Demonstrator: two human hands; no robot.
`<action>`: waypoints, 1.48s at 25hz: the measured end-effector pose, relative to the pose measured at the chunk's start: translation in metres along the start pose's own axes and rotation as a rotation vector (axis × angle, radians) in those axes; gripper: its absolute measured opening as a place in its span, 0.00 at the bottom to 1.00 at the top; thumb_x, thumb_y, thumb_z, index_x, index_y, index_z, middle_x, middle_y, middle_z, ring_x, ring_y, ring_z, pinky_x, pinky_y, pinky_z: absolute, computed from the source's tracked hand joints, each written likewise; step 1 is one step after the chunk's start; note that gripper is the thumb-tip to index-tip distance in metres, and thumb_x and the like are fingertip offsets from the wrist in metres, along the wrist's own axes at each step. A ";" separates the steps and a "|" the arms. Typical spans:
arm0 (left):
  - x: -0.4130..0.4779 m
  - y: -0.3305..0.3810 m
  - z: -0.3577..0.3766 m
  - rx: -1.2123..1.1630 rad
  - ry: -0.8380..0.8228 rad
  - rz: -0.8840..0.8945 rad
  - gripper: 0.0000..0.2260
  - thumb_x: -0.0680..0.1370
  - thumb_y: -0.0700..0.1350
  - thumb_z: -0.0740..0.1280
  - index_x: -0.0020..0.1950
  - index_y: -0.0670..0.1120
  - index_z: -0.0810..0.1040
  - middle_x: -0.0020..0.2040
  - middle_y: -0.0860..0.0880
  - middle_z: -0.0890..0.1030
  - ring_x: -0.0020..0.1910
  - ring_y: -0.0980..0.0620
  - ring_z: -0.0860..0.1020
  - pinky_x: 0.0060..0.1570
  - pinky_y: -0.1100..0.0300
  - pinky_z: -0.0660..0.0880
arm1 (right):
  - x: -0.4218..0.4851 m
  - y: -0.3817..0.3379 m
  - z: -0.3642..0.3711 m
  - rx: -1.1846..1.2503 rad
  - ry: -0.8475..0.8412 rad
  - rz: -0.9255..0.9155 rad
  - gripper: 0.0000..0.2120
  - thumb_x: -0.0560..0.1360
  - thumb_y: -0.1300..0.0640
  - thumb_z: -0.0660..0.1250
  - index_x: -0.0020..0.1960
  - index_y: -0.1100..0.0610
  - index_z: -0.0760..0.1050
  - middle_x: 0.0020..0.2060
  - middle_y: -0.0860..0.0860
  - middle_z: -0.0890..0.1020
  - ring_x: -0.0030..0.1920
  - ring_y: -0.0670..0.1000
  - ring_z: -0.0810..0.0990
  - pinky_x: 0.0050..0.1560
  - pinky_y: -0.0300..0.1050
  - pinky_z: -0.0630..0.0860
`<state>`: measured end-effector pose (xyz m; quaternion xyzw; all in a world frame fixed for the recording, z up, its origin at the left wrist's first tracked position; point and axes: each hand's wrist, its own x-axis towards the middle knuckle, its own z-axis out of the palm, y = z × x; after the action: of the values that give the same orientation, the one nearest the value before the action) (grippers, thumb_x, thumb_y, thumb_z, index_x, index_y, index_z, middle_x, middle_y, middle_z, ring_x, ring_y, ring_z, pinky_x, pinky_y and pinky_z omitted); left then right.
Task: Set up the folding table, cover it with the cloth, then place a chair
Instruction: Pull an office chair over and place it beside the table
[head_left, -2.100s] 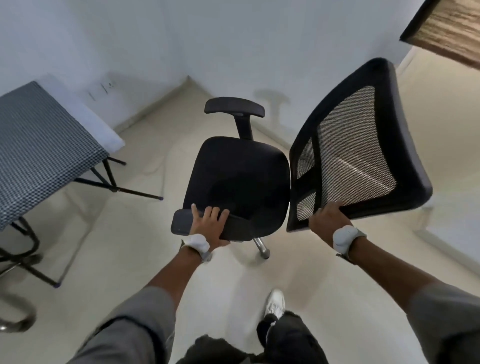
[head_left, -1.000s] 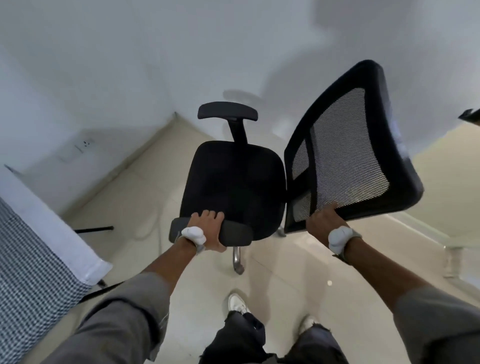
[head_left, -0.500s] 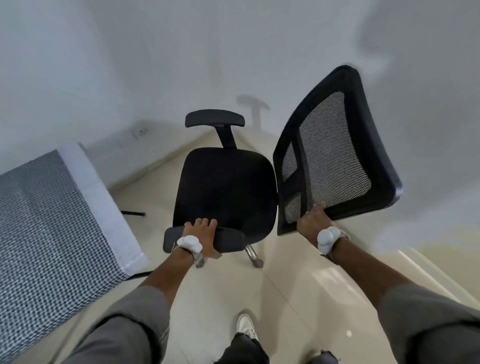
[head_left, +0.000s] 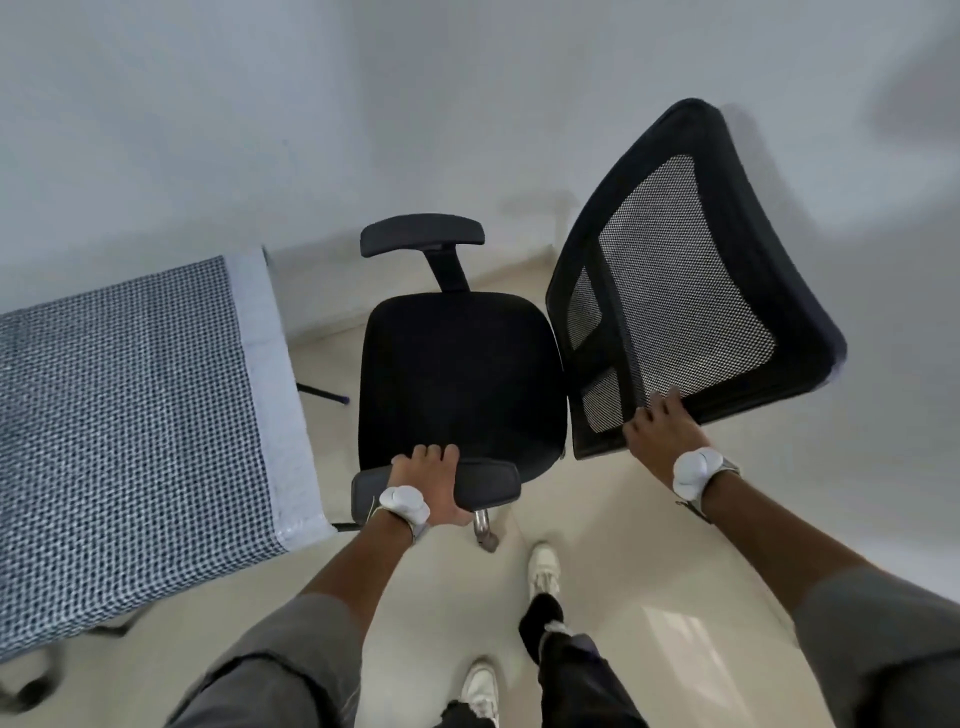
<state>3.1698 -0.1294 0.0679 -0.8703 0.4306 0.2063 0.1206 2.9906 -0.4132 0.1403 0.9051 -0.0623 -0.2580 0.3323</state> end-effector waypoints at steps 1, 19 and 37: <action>0.005 0.003 -0.004 -0.017 0.000 -0.025 0.45 0.62 0.73 0.65 0.70 0.47 0.64 0.61 0.46 0.76 0.58 0.43 0.74 0.53 0.46 0.74 | 0.012 0.012 -0.002 -0.008 0.008 -0.027 0.17 0.84 0.58 0.52 0.70 0.63 0.66 0.67 0.65 0.73 0.71 0.71 0.65 0.71 0.72 0.56; 0.027 -0.008 -0.003 -0.085 0.133 -0.296 0.44 0.77 0.67 0.60 0.82 0.45 0.44 0.81 0.40 0.43 0.80 0.39 0.45 0.75 0.36 0.49 | 0.139 0.034 -0.018 -0.015 0.114 -0.134 0.21 0.83 0.57 0.52 0.73 0.63 0.67 0.68 0.66 0.73 0.69 0.75 0.67 0.67 0.76 0.59; 0.006 -0.015 -0.005 -0.197 0.043 -0.267 0.45 0.77 0.67 0.61 0.81 0.49 0.38 0.81 0.42 0.38 0.80 0.40 0.40 0.76 0.35 0.52 | 0.139 0.029 -0.022 0.006 0.105 -0.043 0.22 0.83 0.57 0.50 0.74 0.65 0.63 0.71 0.65 0.70 0.72 0.70 0.66 0.69 0.74 0.59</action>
<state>3.1865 -0.1264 0.0705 -0.9317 0.2912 0.2108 0.0517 3.1232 -0.4629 0.1139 0.9194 -0.0261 -0.2169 0.3270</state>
